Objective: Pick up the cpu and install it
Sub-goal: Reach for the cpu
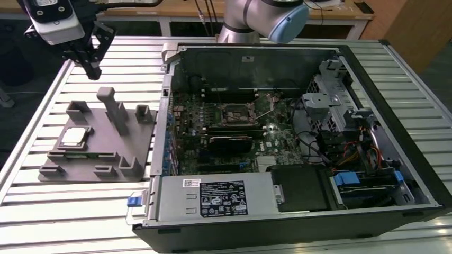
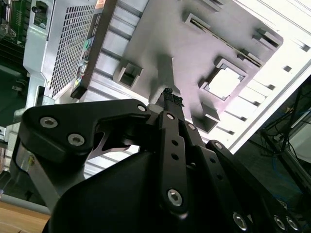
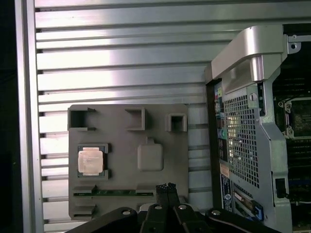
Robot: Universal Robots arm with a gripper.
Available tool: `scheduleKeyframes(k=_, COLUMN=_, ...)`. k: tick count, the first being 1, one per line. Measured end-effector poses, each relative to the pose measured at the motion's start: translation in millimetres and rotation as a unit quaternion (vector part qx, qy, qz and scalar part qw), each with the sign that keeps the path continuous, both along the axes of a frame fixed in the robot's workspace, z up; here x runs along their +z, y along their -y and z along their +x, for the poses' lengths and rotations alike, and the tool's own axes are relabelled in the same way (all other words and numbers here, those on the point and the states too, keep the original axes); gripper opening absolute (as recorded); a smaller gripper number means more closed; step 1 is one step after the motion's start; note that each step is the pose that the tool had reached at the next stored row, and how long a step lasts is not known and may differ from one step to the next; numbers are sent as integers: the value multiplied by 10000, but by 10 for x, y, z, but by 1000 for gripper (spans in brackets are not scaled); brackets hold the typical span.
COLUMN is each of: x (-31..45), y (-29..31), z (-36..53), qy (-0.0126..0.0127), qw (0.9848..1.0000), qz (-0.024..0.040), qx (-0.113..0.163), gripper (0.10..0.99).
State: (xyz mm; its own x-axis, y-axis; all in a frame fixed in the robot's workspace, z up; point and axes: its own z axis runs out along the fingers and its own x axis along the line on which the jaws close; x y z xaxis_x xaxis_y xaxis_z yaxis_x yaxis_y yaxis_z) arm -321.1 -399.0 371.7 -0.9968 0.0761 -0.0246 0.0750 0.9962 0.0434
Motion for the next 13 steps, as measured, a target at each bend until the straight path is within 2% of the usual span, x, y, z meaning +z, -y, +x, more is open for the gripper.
scheduleKeyframes(k=13, x=-48, y=0, z=-99, qy=0, qw=10000, qz=0, qx=0, gripper=106)
